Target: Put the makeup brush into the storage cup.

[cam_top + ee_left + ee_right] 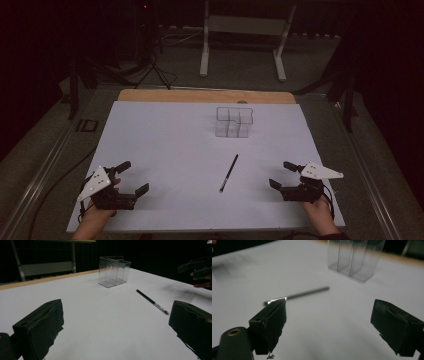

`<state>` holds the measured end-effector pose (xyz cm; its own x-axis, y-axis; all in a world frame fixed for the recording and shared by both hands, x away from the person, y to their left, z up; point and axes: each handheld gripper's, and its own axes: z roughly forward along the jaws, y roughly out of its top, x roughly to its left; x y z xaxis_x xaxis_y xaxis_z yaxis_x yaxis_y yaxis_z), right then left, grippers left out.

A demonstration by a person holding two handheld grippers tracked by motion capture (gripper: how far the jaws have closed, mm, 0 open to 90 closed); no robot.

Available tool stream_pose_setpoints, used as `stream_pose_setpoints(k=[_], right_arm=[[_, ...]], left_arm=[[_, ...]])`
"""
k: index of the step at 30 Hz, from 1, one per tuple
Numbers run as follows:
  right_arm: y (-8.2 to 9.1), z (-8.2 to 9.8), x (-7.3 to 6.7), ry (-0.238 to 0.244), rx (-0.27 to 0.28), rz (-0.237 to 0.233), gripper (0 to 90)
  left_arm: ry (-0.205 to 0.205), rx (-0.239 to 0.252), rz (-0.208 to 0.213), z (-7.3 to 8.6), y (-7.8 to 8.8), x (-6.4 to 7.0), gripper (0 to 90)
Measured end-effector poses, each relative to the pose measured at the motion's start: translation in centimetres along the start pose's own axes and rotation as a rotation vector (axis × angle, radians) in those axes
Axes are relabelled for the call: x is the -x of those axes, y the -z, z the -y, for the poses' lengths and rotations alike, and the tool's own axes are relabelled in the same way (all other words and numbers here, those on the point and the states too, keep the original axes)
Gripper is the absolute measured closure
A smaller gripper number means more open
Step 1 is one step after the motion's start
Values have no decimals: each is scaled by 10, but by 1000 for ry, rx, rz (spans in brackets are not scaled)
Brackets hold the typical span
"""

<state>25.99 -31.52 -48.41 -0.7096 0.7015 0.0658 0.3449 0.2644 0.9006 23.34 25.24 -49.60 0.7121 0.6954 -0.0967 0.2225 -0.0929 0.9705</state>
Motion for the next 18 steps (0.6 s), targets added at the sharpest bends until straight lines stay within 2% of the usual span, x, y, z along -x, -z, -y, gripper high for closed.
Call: stream_pose_setpoints(k=[1, 3, 4, 9, 15, 18], right_arm=[[0, 0, 0, 0, 0, 0, 129], [5, -3, -2, 22, 65, -6, 129], [5, -4, -3, 25, 70, -4, 129], [0, -1, -2, 25, 19, -10, 130], [-2, -2, -3, 40, 5, -14, 130], [-3, -2, -2, 29, -2, -30, 130]], left_arm=[[0, 0, 0, 0, 0, 0, 6], [-3, -5, 2, 0, -1, 1, 6], [-7, -6, 0, 0, 0, 1, 6], [-5, -5, -2, -1, 0, 1, 6], [-1, -1, -2, -1, 1, 1, 6], [-2, 0, -2, -1, 1, 1, 6]])
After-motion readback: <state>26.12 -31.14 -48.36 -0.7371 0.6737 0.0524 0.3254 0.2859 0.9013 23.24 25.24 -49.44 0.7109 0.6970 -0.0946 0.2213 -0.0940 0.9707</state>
